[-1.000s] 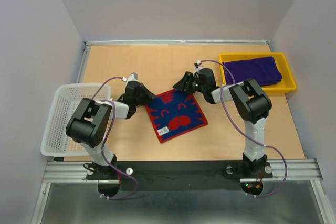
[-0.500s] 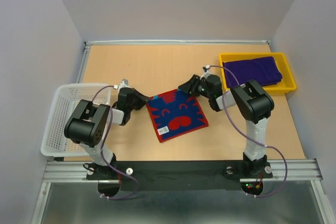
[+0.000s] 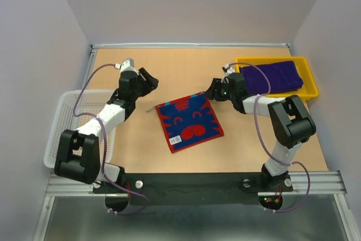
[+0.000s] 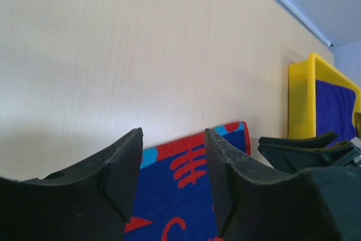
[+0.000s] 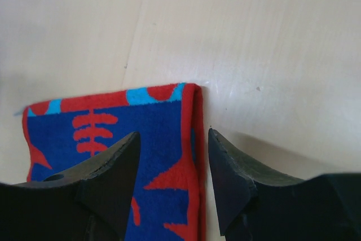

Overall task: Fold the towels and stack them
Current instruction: Fold the towel

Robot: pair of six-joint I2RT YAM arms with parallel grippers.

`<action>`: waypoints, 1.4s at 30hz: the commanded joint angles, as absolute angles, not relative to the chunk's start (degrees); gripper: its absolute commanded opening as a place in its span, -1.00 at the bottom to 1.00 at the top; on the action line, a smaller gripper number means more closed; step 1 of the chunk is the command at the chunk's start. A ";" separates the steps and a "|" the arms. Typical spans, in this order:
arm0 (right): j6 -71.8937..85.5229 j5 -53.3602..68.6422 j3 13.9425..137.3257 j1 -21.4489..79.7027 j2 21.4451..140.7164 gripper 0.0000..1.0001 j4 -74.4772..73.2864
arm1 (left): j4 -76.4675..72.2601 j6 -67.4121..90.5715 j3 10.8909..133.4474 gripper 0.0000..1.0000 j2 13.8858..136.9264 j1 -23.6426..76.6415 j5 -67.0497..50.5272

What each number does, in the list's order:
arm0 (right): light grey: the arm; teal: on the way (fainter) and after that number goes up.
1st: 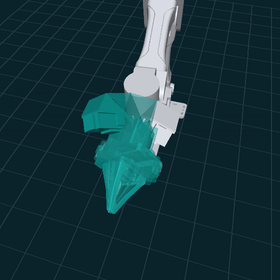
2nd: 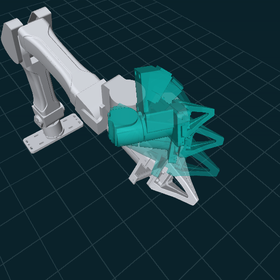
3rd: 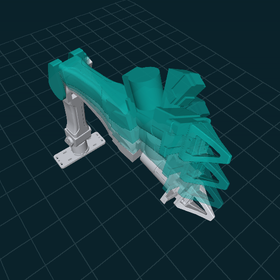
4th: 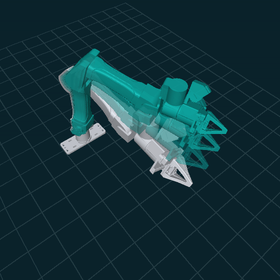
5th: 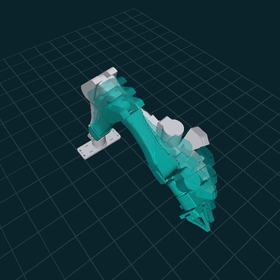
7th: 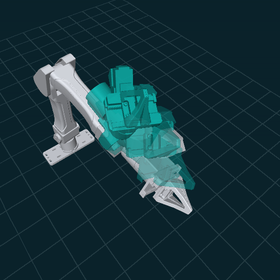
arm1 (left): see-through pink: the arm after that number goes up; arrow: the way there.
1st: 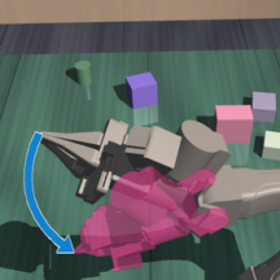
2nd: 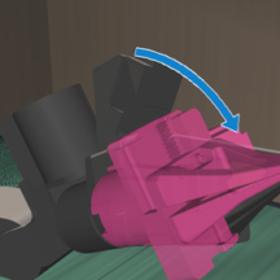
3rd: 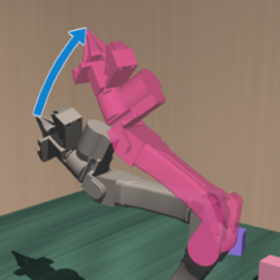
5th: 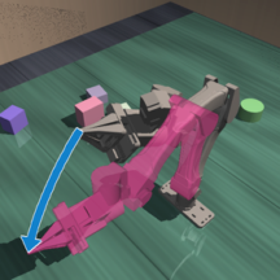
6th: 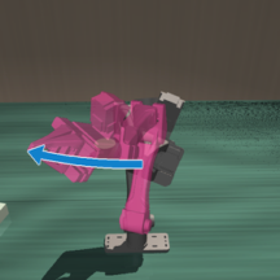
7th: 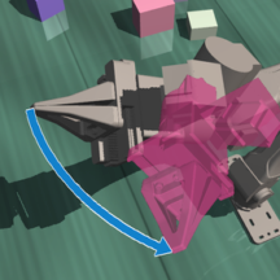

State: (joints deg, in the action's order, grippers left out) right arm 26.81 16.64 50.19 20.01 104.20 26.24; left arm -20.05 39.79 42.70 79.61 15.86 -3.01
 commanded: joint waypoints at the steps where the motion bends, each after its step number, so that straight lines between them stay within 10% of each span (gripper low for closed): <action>1: 16.63 11.27 53.44 21.79 96.70 0.13 9.78 | -3.91 29.46 50.34 0.39 75.59 15.73 1.39; 5: 13.01 5.72 53.70 27.49 92.03 0.11 0.19 | 5.17 22.60 55.80 0.97 73.48 15.65 6.76; 32: 33.49 -5.02 48.87 52.12 86.05 0.02 -35.42 | 2.99 9.76 49.57 0.97 66.36 15.64 11.69; 42: 10.57 -7.22 67.66 46.00 85.86 0.09 -38.85 | 1.94 7.39 48.87 0.97 66.18 15.65 7.30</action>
